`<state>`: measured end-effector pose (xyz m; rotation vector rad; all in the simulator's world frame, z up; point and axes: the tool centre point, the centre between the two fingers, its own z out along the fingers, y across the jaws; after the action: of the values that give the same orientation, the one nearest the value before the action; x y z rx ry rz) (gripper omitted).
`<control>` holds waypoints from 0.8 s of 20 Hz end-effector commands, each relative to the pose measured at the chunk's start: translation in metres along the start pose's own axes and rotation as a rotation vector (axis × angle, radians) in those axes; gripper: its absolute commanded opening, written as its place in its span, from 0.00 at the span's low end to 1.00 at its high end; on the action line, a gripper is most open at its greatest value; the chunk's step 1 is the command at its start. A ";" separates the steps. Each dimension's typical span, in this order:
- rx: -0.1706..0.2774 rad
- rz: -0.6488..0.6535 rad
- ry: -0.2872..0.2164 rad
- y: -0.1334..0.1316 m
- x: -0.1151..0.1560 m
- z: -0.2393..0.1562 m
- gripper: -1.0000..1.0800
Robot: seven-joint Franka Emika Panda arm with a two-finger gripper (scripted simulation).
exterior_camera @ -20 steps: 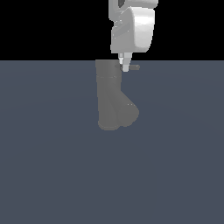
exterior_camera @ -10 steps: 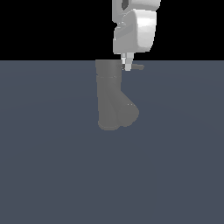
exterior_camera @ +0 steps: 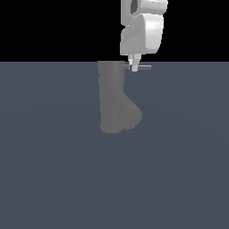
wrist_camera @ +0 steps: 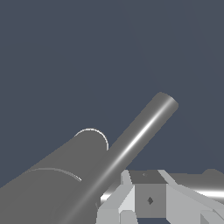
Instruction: Turn on the faucet by rotating a designated handle.
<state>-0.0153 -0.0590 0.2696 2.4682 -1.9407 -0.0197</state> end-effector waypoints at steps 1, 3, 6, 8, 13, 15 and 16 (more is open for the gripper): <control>0.009 0.022 0.006 -0.004 0.018 0.000 0.00; 0.009 0.024 0.006 -0.007 0.022 0.000 0.00; 0.009 0.028 0.007 -0.012 0.029 0.000 0.00; 0.009 0.030 0.007 -0.015 0.033 0.000 0.00; 0.009 0.036 0.007 -0.022 0.045 -0.001 0.00; 0.009 0.038 0.007 -0.025 0.049 -0.001 0.00; 0.009 0.039 0.008 -0.026 0.051 -0.001 0.00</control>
<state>0.0190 -0.0705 0.2696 2.4795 -1.9330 -0.0224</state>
